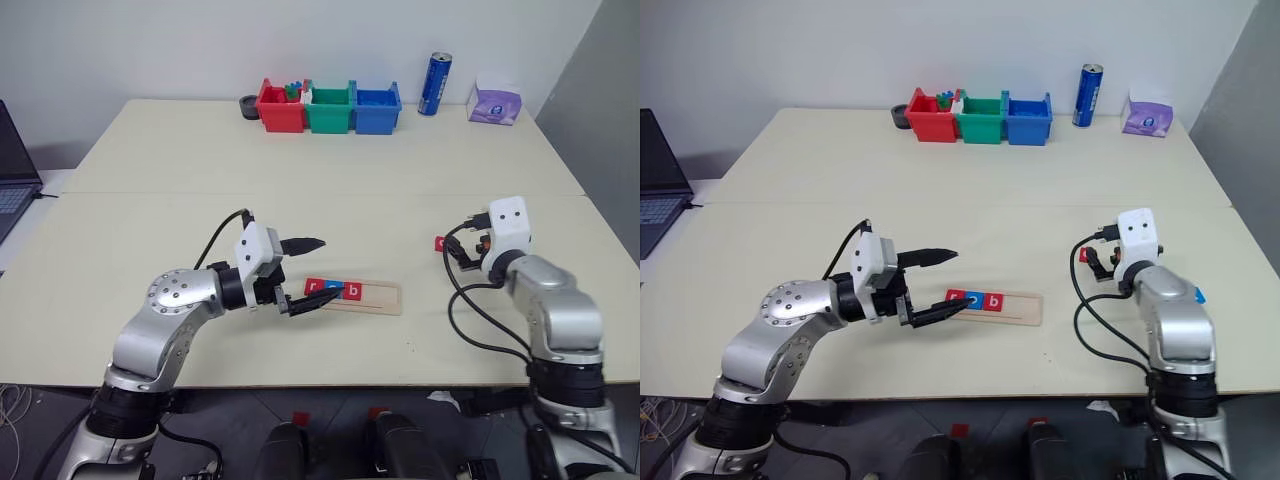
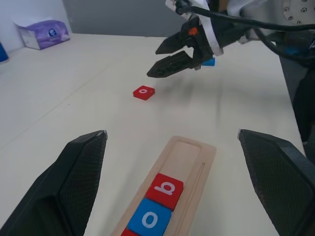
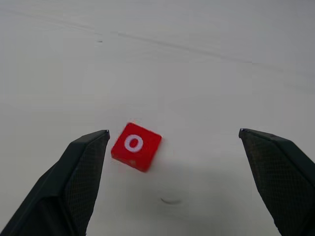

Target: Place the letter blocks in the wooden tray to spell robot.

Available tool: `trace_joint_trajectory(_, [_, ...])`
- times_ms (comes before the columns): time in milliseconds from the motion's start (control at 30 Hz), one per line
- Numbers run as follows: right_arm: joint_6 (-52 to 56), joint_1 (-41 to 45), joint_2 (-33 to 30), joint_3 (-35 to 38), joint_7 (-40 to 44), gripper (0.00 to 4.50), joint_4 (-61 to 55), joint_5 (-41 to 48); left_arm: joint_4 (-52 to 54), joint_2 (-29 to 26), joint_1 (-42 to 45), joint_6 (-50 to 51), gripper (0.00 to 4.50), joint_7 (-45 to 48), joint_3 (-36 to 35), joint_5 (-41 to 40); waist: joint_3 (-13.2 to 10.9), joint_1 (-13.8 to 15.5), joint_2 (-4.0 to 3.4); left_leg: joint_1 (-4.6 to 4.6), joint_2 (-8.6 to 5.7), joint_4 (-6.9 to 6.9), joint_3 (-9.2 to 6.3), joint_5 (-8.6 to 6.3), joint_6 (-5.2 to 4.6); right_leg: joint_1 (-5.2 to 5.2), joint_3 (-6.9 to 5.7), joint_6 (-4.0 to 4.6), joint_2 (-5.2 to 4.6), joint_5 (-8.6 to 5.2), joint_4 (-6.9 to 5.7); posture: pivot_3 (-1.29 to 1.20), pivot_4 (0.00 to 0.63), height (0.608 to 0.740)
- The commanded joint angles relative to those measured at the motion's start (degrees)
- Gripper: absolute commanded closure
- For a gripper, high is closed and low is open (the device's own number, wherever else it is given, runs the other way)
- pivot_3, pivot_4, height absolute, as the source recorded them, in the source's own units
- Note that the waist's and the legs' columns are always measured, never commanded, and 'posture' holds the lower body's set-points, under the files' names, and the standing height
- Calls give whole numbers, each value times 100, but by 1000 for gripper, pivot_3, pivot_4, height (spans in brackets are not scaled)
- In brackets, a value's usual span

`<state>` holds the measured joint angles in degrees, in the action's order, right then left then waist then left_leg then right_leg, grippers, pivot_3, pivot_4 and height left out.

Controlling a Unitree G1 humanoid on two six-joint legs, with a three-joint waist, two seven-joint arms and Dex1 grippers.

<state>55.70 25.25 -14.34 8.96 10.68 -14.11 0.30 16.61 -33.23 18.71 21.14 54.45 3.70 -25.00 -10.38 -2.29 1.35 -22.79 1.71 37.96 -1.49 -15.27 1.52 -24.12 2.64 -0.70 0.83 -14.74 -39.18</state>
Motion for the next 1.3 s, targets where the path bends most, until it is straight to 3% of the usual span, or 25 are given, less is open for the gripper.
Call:
trace_joint_trajectory(33, [22, 73, 566, -32, -752, 16, -109, -167, -69, 109, 203, -162, 0, -116, 18, 120, 1, 3, -2, 0, 0, 0, -1, 0, 0, 0, -1, 0, 1, 0, 0, 0, 150, 740])
trace_joint_trajectory(167, [-193, 145, 972, 24, -1167, 16, 275, -201, -75, 269, 283, -124, 0, -306, 27, 161, 1, 39, -2, -4, -6, 1, 3, 0, 1, 1, 0, -1, -4, 0, 7, 0, 150, 740])
trace_joint_trajectory(467, [-660, 148, 959, 235, -1433, 16, 1269, -53, 137, 333, 182, -36, 0, -589, 3, 171, 2, 50, -2, -2, -11, 1, 3, 0, 0, 6, -2, -1, -11, 0, 12, 0, 150, 740])
trace_joint_trajectory(733, [-734, 589, 1341, 661, -1756, 16, 1894, 327, 221, 319, 169, 14, 0, -703, -8, 125, 7, 43, 4, 7, -8, 4, 4, 1, 0, 14, 0, -2, -7, 1, 9, 0, 150, 740])
trace_joint_trajectory(1033, [-465, 477, 1298, 492, -1767, 3057, 1554, 289, 234, 309, 182, 47, 0, -697, -23, 114, 8, 27, 5, 8, -2, 0, 3, 0, 0, 12, 0, -2, -1, 1, 10, 0, 150, 740])
trace_joint_trajectory(1167, [259, 174, 1002, 81, -1358, 3044, 695, 359, 228, 303, 186, 49, 0, -659, -7, 103, 8, 34, 5, 5, -1, -3, -1, 0, 0, 9, -4, -1, 0, 0, 10, 0, 150, 740])
trace_joint_trajectory(1300, [1854, -555, 394, -270, -749, 3044, -1180, 798, 347, 180, 59, 70, 0, -458, 8, 20, 8, 46, 3, -5, -3, -4, -3, -1, 0, 6, -5, -2, -4, -1, 15, 0, 150, 740])
